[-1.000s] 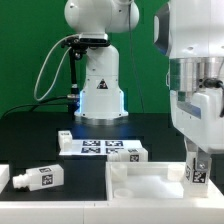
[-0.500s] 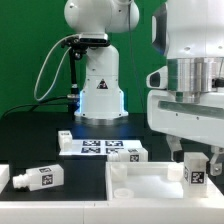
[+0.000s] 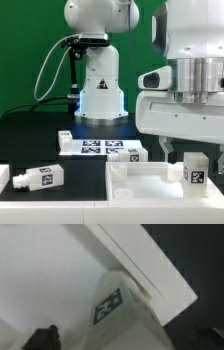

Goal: Assemble one leg

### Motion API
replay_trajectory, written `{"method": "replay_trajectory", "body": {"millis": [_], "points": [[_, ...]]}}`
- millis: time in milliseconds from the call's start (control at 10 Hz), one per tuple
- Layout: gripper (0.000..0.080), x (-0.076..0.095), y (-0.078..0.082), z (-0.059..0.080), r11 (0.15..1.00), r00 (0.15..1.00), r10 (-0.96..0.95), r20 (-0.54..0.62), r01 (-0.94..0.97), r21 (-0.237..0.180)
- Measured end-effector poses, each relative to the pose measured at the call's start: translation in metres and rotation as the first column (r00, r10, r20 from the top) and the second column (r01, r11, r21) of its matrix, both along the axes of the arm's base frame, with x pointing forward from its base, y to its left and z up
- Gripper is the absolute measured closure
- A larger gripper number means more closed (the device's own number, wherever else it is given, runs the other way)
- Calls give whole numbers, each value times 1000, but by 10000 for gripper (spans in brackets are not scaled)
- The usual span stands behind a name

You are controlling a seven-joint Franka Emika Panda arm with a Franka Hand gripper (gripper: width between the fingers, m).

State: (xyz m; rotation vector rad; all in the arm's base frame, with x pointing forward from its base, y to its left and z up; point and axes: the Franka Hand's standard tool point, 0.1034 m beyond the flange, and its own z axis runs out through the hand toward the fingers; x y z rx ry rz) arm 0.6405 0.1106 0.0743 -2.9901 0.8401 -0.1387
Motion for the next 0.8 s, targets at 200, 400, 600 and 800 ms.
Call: {"method": "replay_trajectory", "body": {"millis": [200, 400, 600, 800], "points": [[151, 0, 1, 0, 988, 988, 152, -1, -152, -23], [410, 0, 1, 0, 993, 993, 114, 0, -114, -19], [515, 0, 1, 0, 1000, 1000, 24, 0, -24, -9], [515, 0, 1, 0, 991, 991, -132, -1, 132, 5]]}}
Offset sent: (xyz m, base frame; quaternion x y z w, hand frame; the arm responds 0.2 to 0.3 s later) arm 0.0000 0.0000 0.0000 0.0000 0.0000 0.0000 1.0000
